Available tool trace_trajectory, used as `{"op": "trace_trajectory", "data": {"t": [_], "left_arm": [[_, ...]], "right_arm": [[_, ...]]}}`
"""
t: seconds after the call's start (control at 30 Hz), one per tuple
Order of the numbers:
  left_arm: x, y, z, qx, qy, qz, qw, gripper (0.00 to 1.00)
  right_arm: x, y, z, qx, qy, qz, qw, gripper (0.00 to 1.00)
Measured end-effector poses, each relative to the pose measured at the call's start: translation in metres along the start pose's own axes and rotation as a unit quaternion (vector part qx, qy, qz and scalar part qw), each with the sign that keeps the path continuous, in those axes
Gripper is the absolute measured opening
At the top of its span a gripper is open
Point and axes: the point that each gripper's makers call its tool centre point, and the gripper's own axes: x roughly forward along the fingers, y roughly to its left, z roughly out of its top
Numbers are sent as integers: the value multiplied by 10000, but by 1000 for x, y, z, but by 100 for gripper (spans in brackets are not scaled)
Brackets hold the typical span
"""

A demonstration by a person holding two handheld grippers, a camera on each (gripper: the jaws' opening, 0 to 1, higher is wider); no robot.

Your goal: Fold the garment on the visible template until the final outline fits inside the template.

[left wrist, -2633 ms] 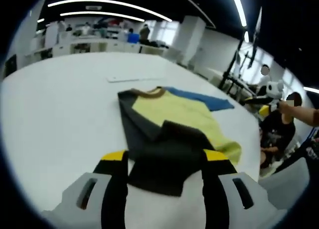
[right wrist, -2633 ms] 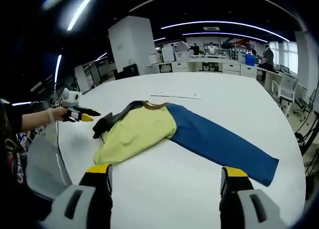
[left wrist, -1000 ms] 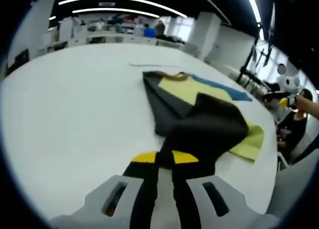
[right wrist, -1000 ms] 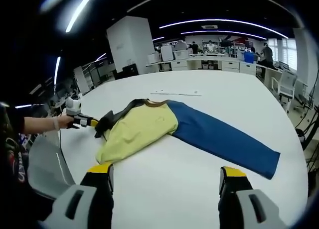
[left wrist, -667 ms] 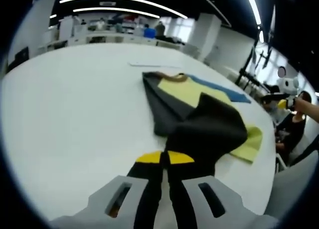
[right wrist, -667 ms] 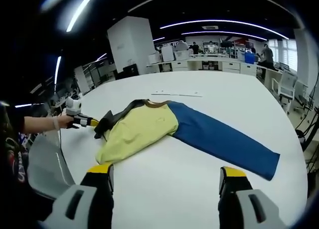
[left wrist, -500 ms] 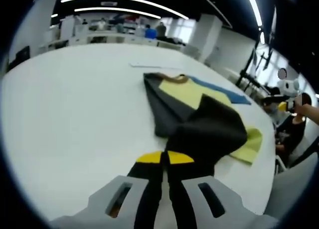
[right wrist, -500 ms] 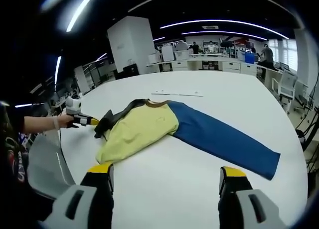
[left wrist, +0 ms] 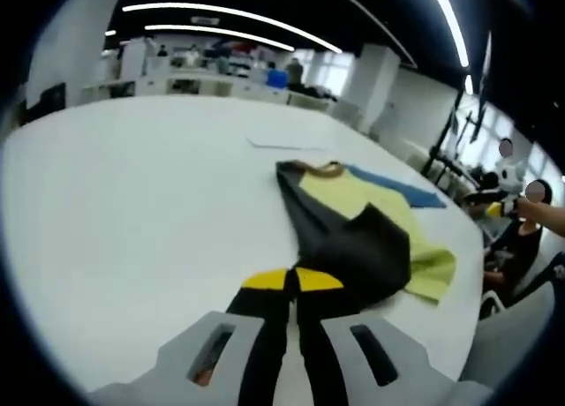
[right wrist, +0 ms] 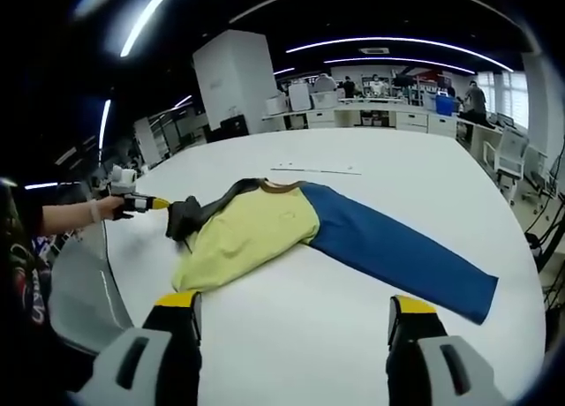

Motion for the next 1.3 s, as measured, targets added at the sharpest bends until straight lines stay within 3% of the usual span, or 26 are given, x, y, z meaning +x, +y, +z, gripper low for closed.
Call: {"op": "trace_trajectory", "data": {"t": [0.23,0.33,0.6,0.93,1.03,1.3], "left_arm": [[-28,27,30,13,-335,301,9990,0],[-38,41,36,-41,-410,450,9981,0],[-61,78,33,-204,-417,900,9949,0],[-82,110,34,-323,-453,1334,9895,0],[-89,123,37,-470,-561,1526,9856,0],[-96,157,33,-607,-495,1937,9779,0]], "right_arm": [[2,3,3,-19,-10,59,10000,88],[3,4,2,-27,13,73,10000,88],[3,4,-1,-42,88,54,9999,88],[4,2,-2,-48,180,16,9998,88],[5,1,-2,-62,214,10,9998,87],[8,1,-2,-78,297,-3,9995,87]]}}
